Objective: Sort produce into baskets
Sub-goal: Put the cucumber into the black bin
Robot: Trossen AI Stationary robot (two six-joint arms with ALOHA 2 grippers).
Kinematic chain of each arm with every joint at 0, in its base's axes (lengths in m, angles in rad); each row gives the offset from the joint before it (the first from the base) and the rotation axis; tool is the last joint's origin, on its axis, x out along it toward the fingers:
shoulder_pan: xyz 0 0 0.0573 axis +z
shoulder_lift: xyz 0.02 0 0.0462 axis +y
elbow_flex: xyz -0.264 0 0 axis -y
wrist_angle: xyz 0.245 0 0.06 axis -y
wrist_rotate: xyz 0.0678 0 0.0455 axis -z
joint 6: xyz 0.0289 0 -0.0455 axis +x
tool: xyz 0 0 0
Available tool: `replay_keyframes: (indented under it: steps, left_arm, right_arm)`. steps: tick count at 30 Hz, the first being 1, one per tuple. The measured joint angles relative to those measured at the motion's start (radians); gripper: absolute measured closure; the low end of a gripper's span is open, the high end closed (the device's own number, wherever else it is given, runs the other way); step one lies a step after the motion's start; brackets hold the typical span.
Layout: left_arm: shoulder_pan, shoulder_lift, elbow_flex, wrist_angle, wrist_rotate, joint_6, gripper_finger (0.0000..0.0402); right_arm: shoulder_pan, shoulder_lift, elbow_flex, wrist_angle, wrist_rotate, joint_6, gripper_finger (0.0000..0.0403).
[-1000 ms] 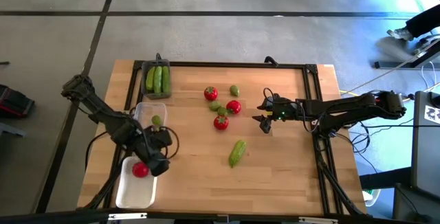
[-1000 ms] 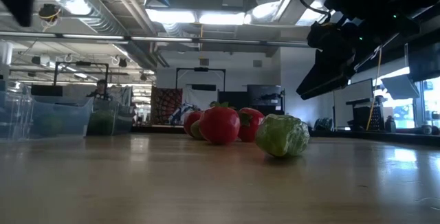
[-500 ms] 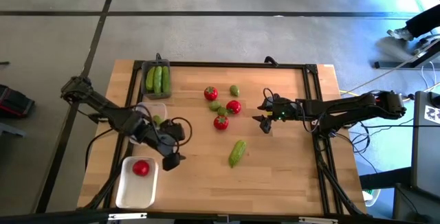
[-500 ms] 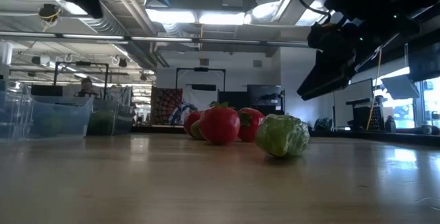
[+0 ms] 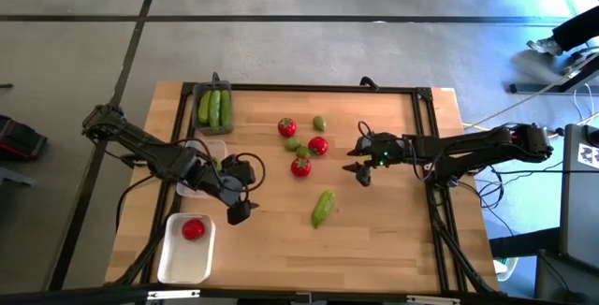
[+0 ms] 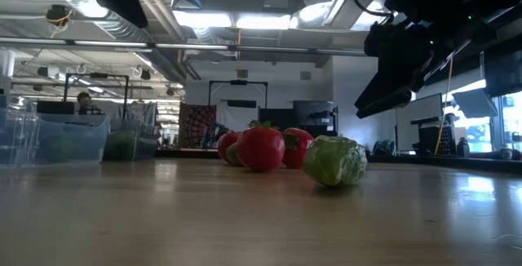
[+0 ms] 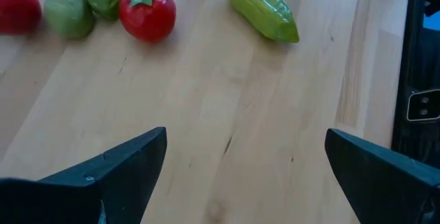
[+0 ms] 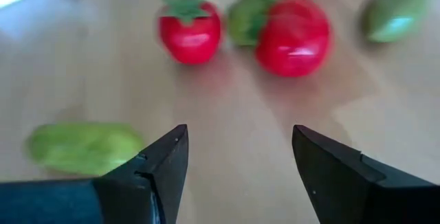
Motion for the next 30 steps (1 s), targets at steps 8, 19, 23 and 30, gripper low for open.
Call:
replay_keyframes:
  steps: [8, 19, 23, 30]
  left_arm:
    - [0.0, 0.0, -0.001, -0.001, -0.001, 0.041, 0.001]
    - [-0.001, 0.0, -0.001, 0.0, 0.0, 0.043, 0.001]
    - [-0.001, 0.0, -0.001, 0.0, 0.0, 0.027, 0.001]
    - [-0.001, 0.001, -0.001, -0.001, 0.0, 0.052, 0.001]
  right_arm:
    - [0.105, 0.072, 0.0, 0.148, -0.078, -0.099, 0.0162]
    - [0.248, 0.247, 0.0, 0.425, -0.093, -0.132, 0.0162]
    - [0.283, 0.328, 0.0, 0.503, -0.093, -0.131, 0.0162]
    - [0.313, 0.48, 0.045, 0.597, -0.047, -0.132, 0.0162]
